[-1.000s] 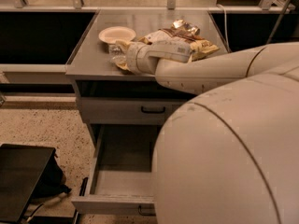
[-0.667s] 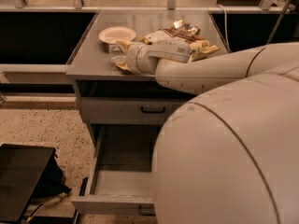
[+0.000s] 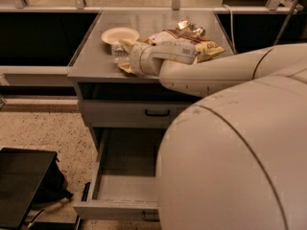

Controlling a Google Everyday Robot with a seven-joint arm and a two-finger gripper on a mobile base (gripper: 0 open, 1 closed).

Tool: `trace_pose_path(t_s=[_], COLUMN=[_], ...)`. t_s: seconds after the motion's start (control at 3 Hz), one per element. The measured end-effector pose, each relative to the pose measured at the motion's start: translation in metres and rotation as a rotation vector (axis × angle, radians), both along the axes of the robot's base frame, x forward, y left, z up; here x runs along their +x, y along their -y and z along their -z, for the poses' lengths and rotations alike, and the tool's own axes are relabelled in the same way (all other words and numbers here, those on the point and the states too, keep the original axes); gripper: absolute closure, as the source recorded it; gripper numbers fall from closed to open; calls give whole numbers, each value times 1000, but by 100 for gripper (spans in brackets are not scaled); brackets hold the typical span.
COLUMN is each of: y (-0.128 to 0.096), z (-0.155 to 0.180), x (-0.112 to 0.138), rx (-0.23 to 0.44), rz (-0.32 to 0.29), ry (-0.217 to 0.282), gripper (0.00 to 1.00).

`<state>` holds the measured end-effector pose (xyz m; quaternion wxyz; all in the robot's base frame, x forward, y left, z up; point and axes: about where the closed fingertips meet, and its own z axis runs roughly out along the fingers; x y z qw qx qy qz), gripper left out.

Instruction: Pick water bottle from middle drawer and place on counter

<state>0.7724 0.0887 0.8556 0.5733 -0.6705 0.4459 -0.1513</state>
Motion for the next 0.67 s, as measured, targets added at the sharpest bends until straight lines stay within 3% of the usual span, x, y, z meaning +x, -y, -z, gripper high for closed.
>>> trace_pose_path(t_s=[0.33, 0.67], y=[0, 0], z=[0, 0], x=[0, 0], rx=[0, 0], rz=[0, 0], ry=[0, 0], gripper=[0, 0])
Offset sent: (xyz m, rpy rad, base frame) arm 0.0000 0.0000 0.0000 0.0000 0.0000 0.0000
